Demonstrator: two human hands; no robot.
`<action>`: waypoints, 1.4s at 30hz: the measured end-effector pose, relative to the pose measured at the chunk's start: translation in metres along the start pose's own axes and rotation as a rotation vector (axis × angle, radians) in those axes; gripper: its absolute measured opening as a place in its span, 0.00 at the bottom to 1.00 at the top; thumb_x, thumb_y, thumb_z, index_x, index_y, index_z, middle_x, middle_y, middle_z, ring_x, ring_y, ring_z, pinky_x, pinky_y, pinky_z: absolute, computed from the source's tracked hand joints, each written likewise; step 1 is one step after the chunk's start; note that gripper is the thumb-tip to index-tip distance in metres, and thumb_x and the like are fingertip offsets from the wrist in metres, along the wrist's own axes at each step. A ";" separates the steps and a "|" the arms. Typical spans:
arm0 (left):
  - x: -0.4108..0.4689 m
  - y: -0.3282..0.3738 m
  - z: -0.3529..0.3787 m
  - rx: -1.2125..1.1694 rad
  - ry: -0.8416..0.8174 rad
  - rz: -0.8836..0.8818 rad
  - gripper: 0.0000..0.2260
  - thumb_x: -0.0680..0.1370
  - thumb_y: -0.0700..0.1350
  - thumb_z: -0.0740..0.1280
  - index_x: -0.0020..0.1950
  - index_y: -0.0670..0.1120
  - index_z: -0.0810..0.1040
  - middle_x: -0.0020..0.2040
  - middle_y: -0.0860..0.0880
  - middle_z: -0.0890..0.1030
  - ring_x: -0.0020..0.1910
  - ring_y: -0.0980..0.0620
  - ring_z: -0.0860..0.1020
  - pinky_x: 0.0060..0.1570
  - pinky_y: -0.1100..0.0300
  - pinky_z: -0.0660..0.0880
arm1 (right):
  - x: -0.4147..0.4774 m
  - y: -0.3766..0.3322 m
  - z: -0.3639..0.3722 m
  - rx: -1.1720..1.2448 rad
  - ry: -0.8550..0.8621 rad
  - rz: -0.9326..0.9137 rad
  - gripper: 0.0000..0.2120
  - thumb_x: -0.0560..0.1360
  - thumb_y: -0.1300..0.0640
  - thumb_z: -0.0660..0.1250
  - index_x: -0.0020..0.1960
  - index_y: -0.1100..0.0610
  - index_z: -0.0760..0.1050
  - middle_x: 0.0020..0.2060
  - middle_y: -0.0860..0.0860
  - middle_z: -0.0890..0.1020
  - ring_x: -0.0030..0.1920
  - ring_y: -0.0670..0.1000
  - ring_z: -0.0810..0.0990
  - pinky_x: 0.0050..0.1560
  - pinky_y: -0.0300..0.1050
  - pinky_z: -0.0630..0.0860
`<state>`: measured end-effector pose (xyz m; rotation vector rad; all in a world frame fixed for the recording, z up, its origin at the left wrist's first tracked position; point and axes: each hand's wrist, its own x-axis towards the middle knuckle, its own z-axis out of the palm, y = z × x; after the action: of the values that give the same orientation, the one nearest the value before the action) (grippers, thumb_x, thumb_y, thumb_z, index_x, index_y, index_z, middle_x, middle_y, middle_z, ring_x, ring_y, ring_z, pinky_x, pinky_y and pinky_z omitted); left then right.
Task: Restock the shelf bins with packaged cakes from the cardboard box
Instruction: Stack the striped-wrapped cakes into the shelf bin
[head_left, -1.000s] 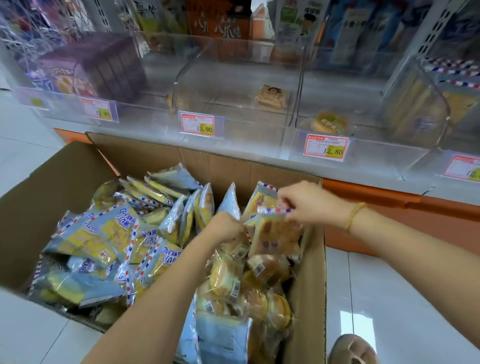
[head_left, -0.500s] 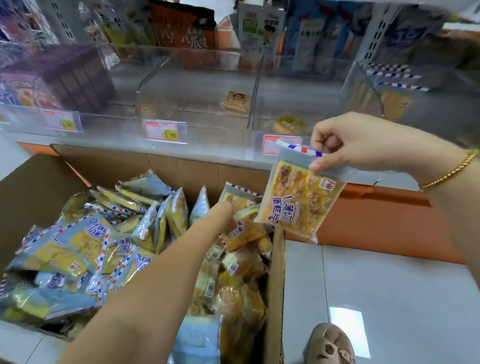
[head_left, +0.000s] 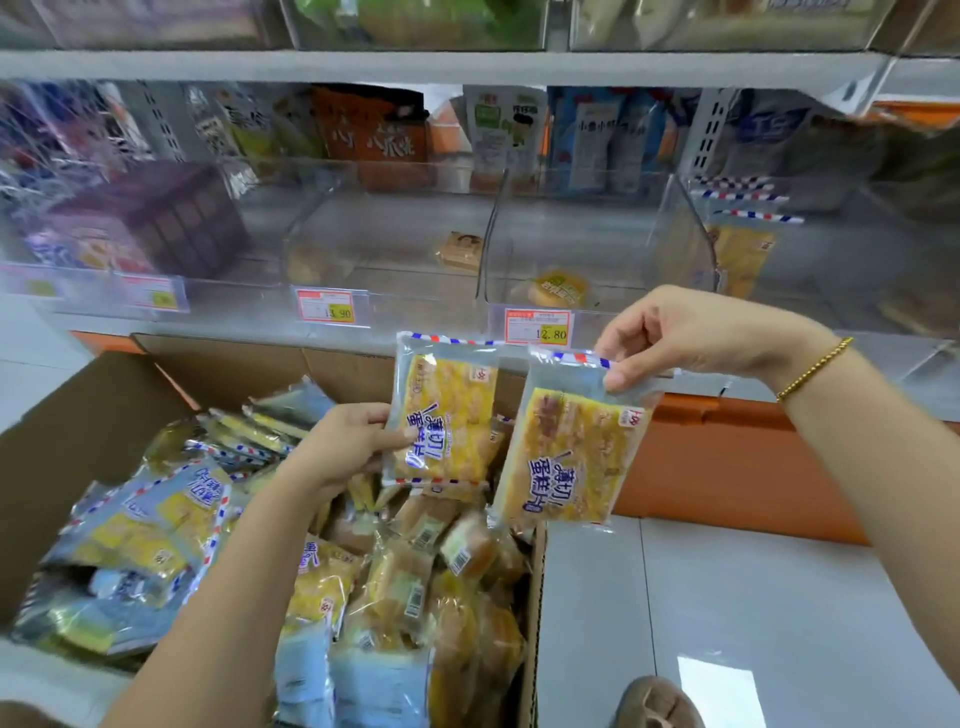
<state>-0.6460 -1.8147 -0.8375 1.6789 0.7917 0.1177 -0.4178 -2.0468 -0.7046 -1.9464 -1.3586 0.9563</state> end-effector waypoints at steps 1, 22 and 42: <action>-0.008 0.001 -0.002 -0.054 -0.017 -0.006 0.13 0.69 0.48 0.76 0.46 0.41 0.83 0.42 0.42 0.81 0.43 0.47 0.74 0.47 0.52 0.71 | -0.002 -0.005 0.002 0.003 -0.028 -0.016 0.07 0.64 0.57 0.76 0.42 0.56 0.84 0.33 0.50 0.82 0.34 0.45 0.77 0.37 0.35 0.72; -0.080 0.036 0.056 -0.219 -0.275 0.185 0.07 0.75 0.31 0.65 0.52 0.35 0.79 0.36 0.47 0.84 0.29 0.56 0.81 0.26 0.68 0.73 | -0.007 -0.035 0.046 0.019 0.277 0.028 0.08 0.65 0.53 0.78 0.42 0.53 0.85 0.51 0.47 0.84 0.56 0.43 0.79 0.57 0.39 0.71; -0.077 0.055 0.062 -0.310 -0.427 0.068 0.22 0.78 0.59 0.59 0.62 0.45 0.77 0.53 0.40 0.83 0.49 0.45 0.82 0.47 0.52 0.80 | -0.010 -0.022 0.033 0.073 0.421 0.019 0.06 0.67 0.54 0.77 0.42 0.55 0.85 0.37 0.44 0.85 0.45 0.41 0.81 0.45 0.34 0.73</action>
<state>-0.6510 -1.9113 -0.7797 1.3701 0.3729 -0.0689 -0.4589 -2.0480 -0.7044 -1.9668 -1.0505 0.5513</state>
